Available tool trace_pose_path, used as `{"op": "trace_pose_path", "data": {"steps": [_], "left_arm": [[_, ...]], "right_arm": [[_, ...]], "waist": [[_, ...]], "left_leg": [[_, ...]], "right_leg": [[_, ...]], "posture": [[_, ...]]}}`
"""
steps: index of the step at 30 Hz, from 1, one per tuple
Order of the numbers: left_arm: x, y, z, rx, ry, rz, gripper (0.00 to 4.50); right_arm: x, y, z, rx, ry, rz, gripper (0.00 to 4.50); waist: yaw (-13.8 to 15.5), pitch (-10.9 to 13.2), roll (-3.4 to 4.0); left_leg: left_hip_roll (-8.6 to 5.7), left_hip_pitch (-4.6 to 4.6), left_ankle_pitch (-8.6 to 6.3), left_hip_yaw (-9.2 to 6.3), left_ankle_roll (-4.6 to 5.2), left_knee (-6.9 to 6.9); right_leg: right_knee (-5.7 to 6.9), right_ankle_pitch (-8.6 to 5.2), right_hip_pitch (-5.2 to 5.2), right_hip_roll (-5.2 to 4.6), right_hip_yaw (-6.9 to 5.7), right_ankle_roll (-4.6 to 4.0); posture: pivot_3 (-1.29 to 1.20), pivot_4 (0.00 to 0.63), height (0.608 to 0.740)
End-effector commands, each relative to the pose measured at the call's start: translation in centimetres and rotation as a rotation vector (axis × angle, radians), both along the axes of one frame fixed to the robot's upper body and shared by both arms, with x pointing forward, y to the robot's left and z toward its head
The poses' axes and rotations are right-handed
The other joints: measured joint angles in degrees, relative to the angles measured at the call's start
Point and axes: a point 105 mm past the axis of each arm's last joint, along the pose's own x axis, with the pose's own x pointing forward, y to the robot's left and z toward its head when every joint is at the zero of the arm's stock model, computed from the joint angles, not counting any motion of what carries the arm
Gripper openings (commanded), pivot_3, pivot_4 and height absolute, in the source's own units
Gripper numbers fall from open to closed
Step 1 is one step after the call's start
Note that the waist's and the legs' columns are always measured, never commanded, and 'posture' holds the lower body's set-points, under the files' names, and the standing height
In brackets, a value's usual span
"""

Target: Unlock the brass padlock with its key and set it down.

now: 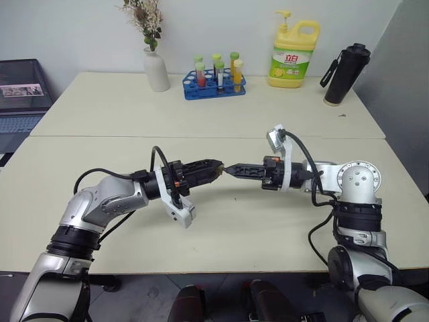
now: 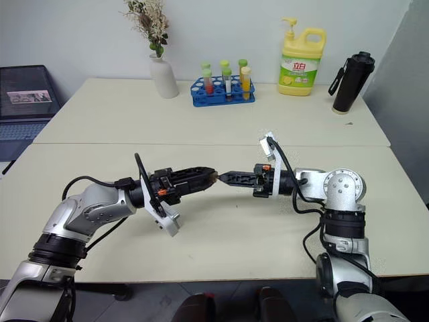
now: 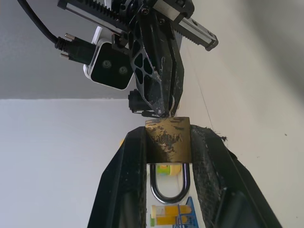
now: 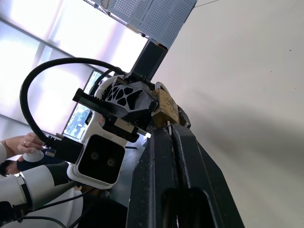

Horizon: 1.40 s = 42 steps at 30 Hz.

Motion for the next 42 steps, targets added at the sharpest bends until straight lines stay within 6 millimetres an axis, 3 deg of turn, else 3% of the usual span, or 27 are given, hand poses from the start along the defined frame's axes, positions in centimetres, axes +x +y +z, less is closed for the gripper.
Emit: {"op": "trace_pose_path", "data": {"steps": [1,10,14,20,25,42], "left_arm": [[0.1,0.0,0.5,0.012,-0.031,0.002,0.94],[0.3,0.0,0.5,0.007,-0.022,0.009,0.94],[0.3,0.1,0.5,0.004,-0.015,0.014,0.94],[0.4,0.1,0.6,-0.024,0.021,0.022,0.94],[0.2,-0.2,0.9,-0.032,0.022,0.014,0.94],[0.0,-0.5,1.0,-0.026,0.014,-0.006,0.94]], "right_arm": [[-1.0,0.9,2.1,0.064,-0.040,0.080,0.00],[-1.6,0.8,2.3,0.030,-0.149,0.067,0.00],[-1.7,0.6,2.2,-0.012,-0.273,0.051,1.31],[-2.4,-0.9,0.6,-0.183,-0.592,0.113,3.32],[-2.2,-1.5,0.5,-0.190,-0.660,0.086,3.36],[0.1,1.4,0.9,-0.092,-0.600,-0.028,3.36]], "waist": [[0.0,0.0,0.00],[-0.1,0.0,0.01],[-0.1,0.0,0.01],[-0.1,0.0,0.02],[-0.1,0.0,0.02],[0.0,0.0,0.02]], "left_leg": [[0.00,-0.01,0.00,0.00,0.00,0.00],[0.00,-0.03,0.00,0.00,0.00,-0.03],[0.00,-0.03,0.00,0.00,0.01,-0.04],[-0.04,-0.05,-0.01,-0.02,0.01,-0.04],[-0.02,-0.04,0.00,-0.02,0.01,-0.03],[-0.01,-0.02,0.00,0.00,0.00,-0.02]], "right_leg": [[-0.01,0.00,0.00,0.00,0.00,0.00],[-0.04,-0.01,-0.03,0.00,0.00,0.01],[-0.06,-0.01,-0.03,0.01,-0.01,0.02],[-0.14,-0.08,-0.03,0.01,-0.05,0.15],[-0.13,-0.06,-0.03,0.01,-0.04,0.12],[-0.09,0.00,-0.02,0.01,-0.03,0.02]], "posture": [[0.00,0.150,0.740],[0.00,0.150,0.740],[0.00,0.150,0.740],[0.00,0.150,0.740],[0.00,0.150,0.740],[0.00,0.150,0.740]]}}
